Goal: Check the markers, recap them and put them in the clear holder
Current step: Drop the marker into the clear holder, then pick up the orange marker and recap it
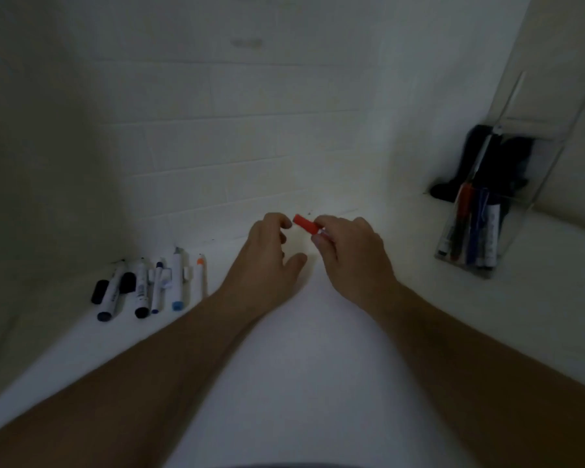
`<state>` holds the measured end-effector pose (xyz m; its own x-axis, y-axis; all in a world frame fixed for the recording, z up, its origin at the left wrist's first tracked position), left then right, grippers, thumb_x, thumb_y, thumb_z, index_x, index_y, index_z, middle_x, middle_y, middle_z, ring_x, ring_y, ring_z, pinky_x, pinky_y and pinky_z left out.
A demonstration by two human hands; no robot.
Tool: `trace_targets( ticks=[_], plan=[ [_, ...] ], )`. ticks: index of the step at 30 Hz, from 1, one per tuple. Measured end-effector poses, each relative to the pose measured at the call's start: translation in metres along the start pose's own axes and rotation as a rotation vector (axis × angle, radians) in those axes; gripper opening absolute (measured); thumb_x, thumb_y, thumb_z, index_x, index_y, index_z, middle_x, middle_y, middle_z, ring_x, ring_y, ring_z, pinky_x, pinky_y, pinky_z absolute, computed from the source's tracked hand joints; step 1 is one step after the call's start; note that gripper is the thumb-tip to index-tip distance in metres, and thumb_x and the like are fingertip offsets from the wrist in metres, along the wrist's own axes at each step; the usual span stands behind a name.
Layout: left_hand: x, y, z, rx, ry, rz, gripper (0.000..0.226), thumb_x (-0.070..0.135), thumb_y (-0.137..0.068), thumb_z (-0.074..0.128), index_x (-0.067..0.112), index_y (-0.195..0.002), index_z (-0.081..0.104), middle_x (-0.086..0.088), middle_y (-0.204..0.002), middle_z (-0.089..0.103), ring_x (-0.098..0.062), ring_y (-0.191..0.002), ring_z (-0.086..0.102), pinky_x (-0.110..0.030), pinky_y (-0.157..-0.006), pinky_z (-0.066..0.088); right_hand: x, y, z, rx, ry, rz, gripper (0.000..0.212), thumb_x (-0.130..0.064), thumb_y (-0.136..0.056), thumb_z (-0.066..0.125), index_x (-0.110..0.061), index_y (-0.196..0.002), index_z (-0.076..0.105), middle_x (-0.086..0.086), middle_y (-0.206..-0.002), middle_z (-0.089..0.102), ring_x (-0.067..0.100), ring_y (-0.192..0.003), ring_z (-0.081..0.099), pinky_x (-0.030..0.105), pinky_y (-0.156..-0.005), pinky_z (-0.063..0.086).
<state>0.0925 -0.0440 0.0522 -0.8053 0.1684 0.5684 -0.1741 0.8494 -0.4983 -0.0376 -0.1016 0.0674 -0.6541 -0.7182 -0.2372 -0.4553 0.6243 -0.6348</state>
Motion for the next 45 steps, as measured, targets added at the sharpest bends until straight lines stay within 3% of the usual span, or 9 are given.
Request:
trace_targets(
  ticks=[6, 13, 20, 23, 28, 31, 36, 40, 45],
  plan=[
    [0.056, 0.025, 0.022, -0.122, -0.083, 0.370, 0.045, 0.027, -0.089, 0.065, 0.030, -0.127, 0.042, 0.008, -0.121, 0.044, -0.009, -0.103, 0.049, -0.027, -0.085, 0.045, 0.028, -0.030, -0.107, 0.294, -0.264, 0.117, 0.021, -0.025, -0.100, 0.054, -0.019, -0.120, 0.054, -0.001, -0.105, 0.057, 0.014, -0.088, 0.060, 0.029, -0.078, 0.053],
    [0.083, 0.043, 0.037, -0.180, -0.168, 0.576, 0.041, 0.022, -0.090, 0.059, 0.031, -0.130, 0.053, 0.003, -0.118, 0.048, -0.015, -0.098, 0.051, -0.032, -0.079, 0.050, 0.099, -0.020, -0.222, 0.361, 0.102, 0.201, 0.021, -0.028, -0.097, 0.060, -0.015, -0.114, 0.059, 0.003, -0.096, 0.065, 0.022, -0.084, 0.061, 0.028, -0.075, 0.041],
    [0.081, 0.045, 0.038, -0.187, -0.200, 0.591, 0.034, 0.021, -0.090, 0.057, 0.032, -0.122, 0.059, 0.005, -0.115, 0.049, -0.013, -0.092, 0.051, -0.034, -0.071, 0.051, 0.142, 0.016, -0.198, 0.203, 0.273, 0.360, 0.042, -0.026, -0.099, 0.057, -0.025, -0.138, 0.042, 0.016, -0.109, 0.071, 0.039, -0.088, 0.067, 0.039, -0.073, 0.051],
    [0.080, 0.044, 0.036, -0.182, -0.187, 0.583, 0.033, 0.020, -0.090, 0.056, 0.031, -0.120, 0.060, 0.005, -0.113, 0.050, -0.014, -0.091, 0.051, -0.034, -0.071, 0.051, 0.145, 0.019, -0.195, 0.194, 0.291, 0.363, 0.053, -0.025, -0.099, 0.056, -0.031, -0.145, 0.032, 0.019, -0.103, 0.070, 0.041, -0.081, 0.067, 0.040, -0.068, 0.051],
    [0.080, 0.044, 0.038, -0.192, -0.188, 0.586, 0.032, 0.020, -0.090, 0.055, 0.031, -0.120, 0.060, 0.006, -0.112, 0.049, -0.014, -0.090, 0.050, -0.032, -0.071, 0.049, 0.167, 0.022, -0.181, 0.048, 0.336, 0.446, 0.036, -0.036, -0.104, 0.041, -0.032, -0.140, 0.039, 0.016, -0.093, 0.068, 0.030, -0.066, 0.058, 0.035, -0.064, 0.045],
    [0.079, 0.043, 0.039, -0.192, -0.194, 0.584, 0.031, 0.021, -0.091, 0.055, 0.032, -0.119, 0.060, 0.006, -0.112, 0.049, -0.012, -0.089, 0.049, -0.030, -0.071, 0.048, 0.169, 0.025, -0.161, -0.096, 0.301, 0.422, 0.040, -0.042, -0.105, 0.040, -0.026, -0.141, 0.048, 0.011, -0.098, 0.067, 0.022, -0.072, 0.058, 0.032, -0.067, 0.046],
    [0.079, 0.043, 0.039, -0.190, -0.194, 0.587, 0.030, 0.022, -0.090, 0.056, 0.033, -0.118, 0.061, 0.006, -0.112, 0.049, -0.012, -0.089, 0.050, -0.030, -0.071, 0.049, 0.159, 0.027, -0.155, -0.088, 0.343, 0.360, 0.049, -0.024, -0.103, 0.047, -0.022, -0.151, 0.039, 0.017, -0.115, 0.064, 0.034, -0.094, 0.063, 0.039, -0.081, 0.050],
    [0.079, 0.043, 0.038, -0.179, -0.202, 0.587, 0.030, 0.022, -0.090, 0.056, 0.033, -0.117, 0.061, 0.006, -0.112, 0.050, -0.012, -0.089, 0.050, -0.030, -0.071, 0.050, 0.162, 0.031, -0.151, -0.051, 0.277, 0.407, 0.065, -0.023, -0.102, 0.049, -0.027, -0.159, 0.017, 0.007, -0.105, 0.057, 0.026, -0.087, 0.058, 0.040, -0.079, 0.052],
    [0.079, 0.044, 0.039, -0.185, -0.190, 0.605, 0.030, 0.021, -0.090, 0.057, 0.032, -0.118, 0.060, 0.005, -0.112, 0.050, -0.012, -0.088, 0.050, -0.028, -0.069, 0.047, 0.150, 0.028, -0.142, -0.028, 0.153, 0.354, 0.066, -0.024, -0.100, 0.055, -0.031, -0.156, 0.021, 0.008, -0.111, 0.065, 0.022, -0.085, 0.061, 0.036, -0.076, 0.050]
  ],
)
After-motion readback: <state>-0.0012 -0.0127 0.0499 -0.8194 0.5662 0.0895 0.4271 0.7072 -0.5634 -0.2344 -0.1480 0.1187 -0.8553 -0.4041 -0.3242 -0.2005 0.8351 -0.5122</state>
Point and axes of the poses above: each hand's wrist, its own y-axis away from the middle knuckle, its own z-axis out of the palm, x = y × z, the point moved 10 cm from there along -y, towards the middle knuckle
